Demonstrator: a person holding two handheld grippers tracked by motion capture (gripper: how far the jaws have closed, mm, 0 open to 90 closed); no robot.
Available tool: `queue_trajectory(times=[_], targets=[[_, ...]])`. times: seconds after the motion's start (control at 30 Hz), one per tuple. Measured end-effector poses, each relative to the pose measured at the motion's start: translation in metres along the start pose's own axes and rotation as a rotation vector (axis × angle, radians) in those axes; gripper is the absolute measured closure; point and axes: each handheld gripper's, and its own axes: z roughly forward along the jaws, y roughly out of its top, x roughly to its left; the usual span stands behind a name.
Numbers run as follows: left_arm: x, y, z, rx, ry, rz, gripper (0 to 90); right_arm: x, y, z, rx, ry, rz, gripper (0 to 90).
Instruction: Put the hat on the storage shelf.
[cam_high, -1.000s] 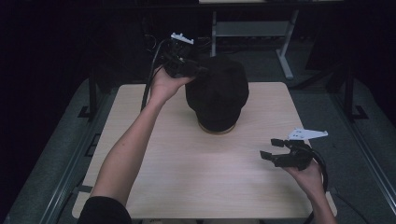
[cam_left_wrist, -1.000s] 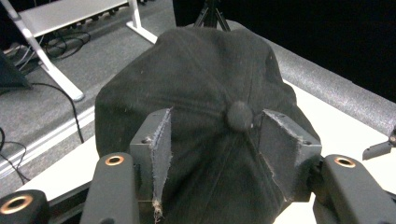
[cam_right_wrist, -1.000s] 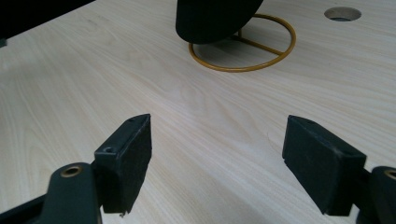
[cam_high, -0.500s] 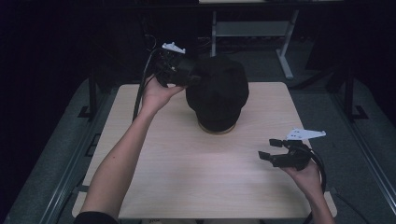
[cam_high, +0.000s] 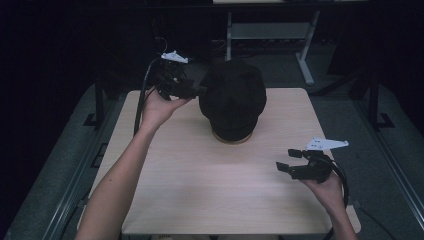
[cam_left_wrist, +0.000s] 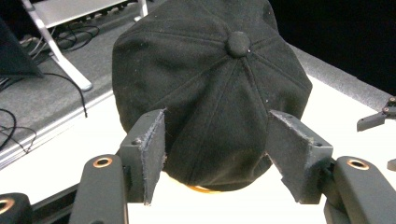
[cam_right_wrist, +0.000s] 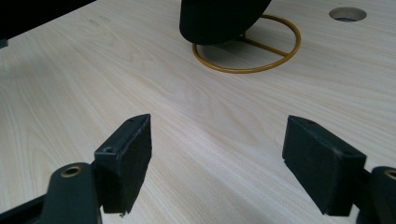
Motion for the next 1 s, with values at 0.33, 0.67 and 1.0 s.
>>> queue_trajectory(times=[0.33,0.67,1.0], targets=[[-0.009,-0.014,-0.01,-0.015,-0.017,0.021,37.0,0.001,0.0,0.002,0.004,-0.005,-0.002,23.7],[-0.017,-0.03,-0.013,-0.008,-0.03,0.049,36.6,0.001,0.0,0.001,0.006,-0.016,-0.008,23.7],[-0.015,-0.052,-0.018,-0.012,-0.05,0.027,35.8,0.002,0.0,0.001,0.006,-0.025,-0.011,23.7]])
